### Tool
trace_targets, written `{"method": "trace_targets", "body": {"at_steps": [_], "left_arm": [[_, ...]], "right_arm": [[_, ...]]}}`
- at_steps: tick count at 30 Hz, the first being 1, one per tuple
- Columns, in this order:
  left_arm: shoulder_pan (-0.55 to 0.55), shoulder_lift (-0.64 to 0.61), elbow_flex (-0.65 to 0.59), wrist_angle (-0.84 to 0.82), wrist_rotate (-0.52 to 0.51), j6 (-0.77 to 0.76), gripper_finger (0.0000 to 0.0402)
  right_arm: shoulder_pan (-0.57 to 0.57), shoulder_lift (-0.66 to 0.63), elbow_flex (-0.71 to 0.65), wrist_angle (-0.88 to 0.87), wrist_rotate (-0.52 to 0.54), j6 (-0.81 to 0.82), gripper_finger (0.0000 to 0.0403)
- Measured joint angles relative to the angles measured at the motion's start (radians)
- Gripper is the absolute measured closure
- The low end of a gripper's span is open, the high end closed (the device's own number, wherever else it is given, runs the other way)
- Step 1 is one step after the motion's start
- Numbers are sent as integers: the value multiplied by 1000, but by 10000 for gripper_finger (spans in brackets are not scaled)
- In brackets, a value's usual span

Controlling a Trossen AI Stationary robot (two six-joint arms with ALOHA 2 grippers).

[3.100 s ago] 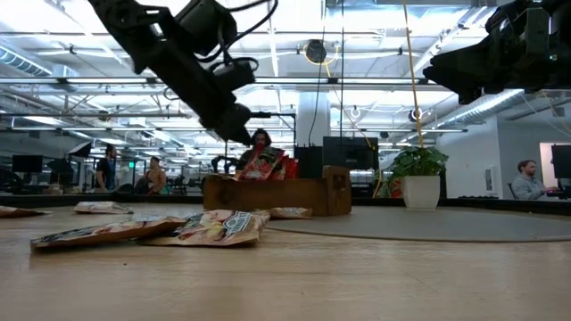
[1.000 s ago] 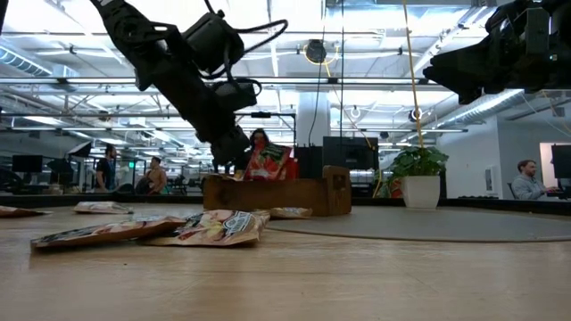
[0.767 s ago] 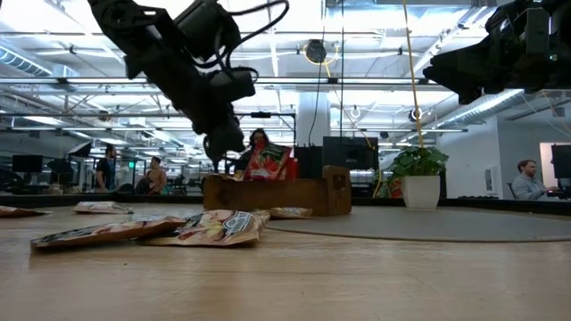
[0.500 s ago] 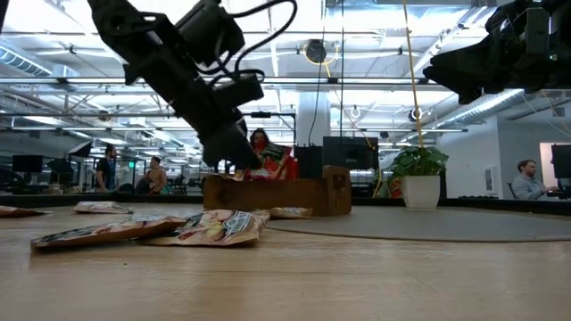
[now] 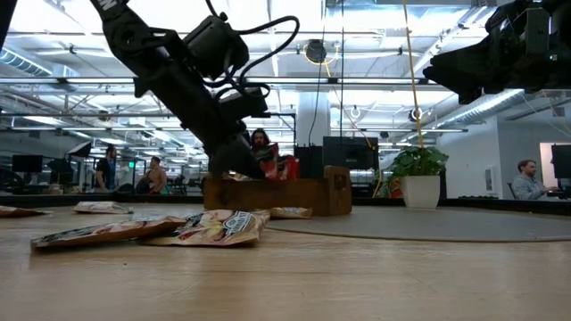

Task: Pick & Place Tea
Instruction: Put the red tea bag into the middle section of the wooden organizer

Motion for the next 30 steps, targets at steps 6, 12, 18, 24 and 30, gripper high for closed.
{"method": "trace_targets", "body": {"at_steps": [6,12,18,24,30], "left_arm": [[-17,-8,0,10,-50,45,383],[-8,-13,0,23,-87,85,396],[39,-13,0,5,44,73,398],[67,14,2,3,146,8,398],[62,30,2,14,142,8,388]], "right_arm": [[0,0,0,0,0,0,248],[0,0,0,0,0,0,248],[0,0,0,0,0,0,248],[0,0,0,0,0,0,248],[0,0,0,0,0,0,248]]}}
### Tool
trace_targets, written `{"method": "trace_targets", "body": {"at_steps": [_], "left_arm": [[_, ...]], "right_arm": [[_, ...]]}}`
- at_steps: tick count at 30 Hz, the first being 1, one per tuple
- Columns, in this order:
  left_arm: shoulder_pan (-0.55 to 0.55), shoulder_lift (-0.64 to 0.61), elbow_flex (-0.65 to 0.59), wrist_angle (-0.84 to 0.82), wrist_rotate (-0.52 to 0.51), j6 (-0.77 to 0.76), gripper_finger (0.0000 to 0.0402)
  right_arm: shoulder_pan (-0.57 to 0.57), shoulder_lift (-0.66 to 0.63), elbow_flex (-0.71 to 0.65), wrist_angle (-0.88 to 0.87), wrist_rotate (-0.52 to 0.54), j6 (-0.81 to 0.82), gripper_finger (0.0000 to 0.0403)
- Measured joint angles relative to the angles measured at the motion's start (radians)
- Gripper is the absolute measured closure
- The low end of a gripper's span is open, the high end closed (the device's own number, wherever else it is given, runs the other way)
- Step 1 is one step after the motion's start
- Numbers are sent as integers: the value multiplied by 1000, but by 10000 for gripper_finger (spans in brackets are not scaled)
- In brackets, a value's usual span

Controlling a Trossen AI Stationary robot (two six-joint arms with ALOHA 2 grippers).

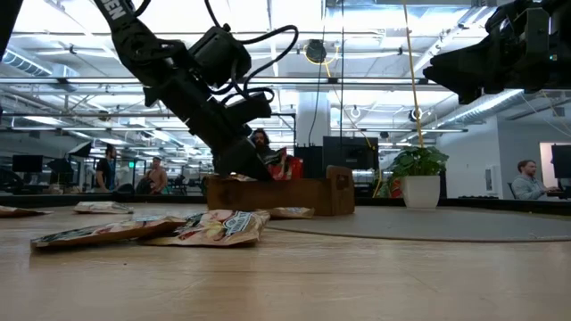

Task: Pick & Place Tea
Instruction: Put the red tea bag into the middle section of the wooden organizer

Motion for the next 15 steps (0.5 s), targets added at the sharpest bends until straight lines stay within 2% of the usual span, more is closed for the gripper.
{"method": "trace_targets", "body": {"at_steps": [6,15], "left_arm": [[-12,-25,-1,-5,-21,5,397],[-43,-69,-3,5,-70,25,352]], "right_arm": [[0,0,0,0,0,0,248],[0,0,0,0,0,0,248]]}}
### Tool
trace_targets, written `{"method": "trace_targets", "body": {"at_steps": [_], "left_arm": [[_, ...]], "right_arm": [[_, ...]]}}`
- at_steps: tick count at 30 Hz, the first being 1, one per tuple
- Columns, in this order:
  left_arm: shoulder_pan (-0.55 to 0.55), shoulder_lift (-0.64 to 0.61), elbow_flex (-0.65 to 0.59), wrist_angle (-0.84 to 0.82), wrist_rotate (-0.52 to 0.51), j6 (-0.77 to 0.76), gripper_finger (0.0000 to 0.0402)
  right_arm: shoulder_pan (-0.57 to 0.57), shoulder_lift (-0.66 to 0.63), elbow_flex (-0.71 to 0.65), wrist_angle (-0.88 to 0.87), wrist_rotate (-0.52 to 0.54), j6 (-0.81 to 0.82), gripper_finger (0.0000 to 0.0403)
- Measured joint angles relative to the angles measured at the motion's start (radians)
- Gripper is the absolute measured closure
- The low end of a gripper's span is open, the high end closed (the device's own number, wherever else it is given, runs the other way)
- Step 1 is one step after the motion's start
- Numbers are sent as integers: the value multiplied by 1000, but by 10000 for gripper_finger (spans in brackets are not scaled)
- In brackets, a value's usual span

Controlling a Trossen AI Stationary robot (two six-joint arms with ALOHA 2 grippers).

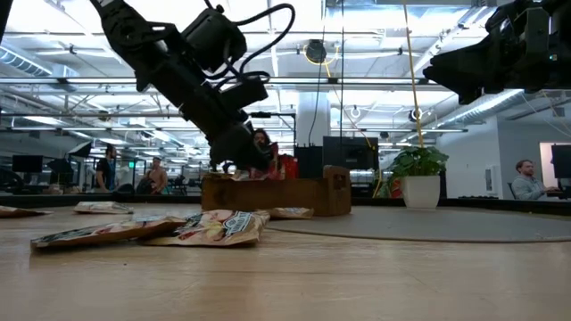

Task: Pick & Place Tea
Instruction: Put the red tea bag into the middle section of the wooden organizer, then adjust the yellow tea bag in wooden organizer

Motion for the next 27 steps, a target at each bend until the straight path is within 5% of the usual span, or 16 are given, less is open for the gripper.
{"method": "trace_targets", "body": {"at_steps": [6,15,27], "left_arm": [[-31,-50,0,-80,-60,44,345],[-182,-183,-10,-609,-344,83,310],[-179,-171,-111,-441,-353,145,228]], "right_arm": [[0,0,0,0,0,0,248],[0,0,0,-1,0,0,248],[0,0,0,0,0,0,248]]}}
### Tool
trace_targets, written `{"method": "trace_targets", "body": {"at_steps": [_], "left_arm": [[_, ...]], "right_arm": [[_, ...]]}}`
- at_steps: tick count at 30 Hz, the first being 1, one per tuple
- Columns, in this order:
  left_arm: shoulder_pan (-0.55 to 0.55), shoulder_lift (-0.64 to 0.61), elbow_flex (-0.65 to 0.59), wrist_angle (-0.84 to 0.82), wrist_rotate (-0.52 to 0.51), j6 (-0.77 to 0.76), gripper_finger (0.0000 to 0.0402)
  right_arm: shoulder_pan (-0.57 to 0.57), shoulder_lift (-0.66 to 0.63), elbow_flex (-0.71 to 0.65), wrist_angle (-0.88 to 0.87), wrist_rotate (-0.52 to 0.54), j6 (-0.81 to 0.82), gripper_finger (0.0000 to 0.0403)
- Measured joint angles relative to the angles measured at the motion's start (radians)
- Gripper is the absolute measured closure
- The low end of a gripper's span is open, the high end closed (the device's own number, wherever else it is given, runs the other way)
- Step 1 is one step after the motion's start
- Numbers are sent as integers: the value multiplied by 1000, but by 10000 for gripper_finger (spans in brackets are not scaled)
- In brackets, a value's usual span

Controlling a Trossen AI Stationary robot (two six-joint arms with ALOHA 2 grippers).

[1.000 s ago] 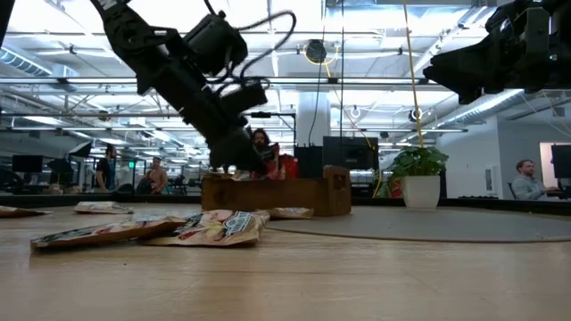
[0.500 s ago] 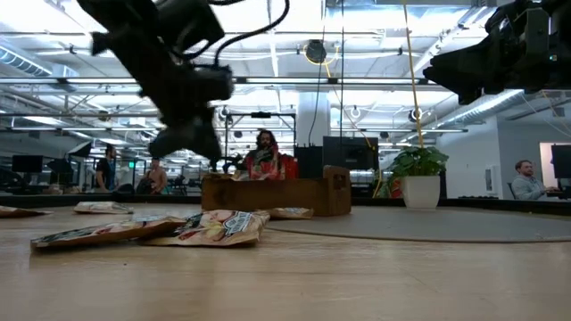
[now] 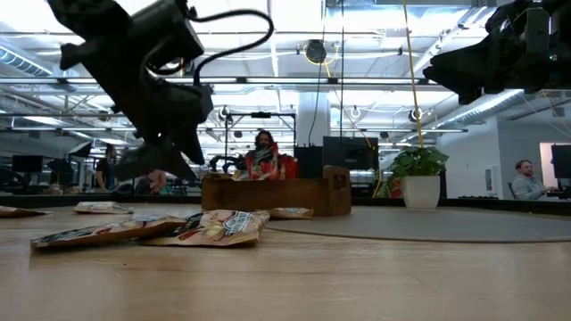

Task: Pick & Place Tea
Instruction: Adjust the yellow tea bag in wooden organizer

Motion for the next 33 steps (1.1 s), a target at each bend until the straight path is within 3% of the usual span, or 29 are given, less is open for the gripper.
{"method": "trace_targets", "body": {"at_steps": [6,12,16,20,24,27,33], "left_arm": [[70,0,-41,108,4,31,242],[119,0,-48,187,81,107,273],[134,0,-48,176,88,157,313],[136,-1,-39,174,87,223,380],[148,-5,-1,173,106,297,391],[170,-5,56,108,148,350,396],[247,-5,234,-206,272,347,398]], "right_arm": [[0,0,0,0,0,0,248],[0,0,0,0,0,0,248],[0,0,0,0,0,0,248],[0,0,0,0,0,0,248],[0,0,0,0,0,0,248],[0,0,0,0,0,0,248],[0,0,0,0,0,0,248]]}}
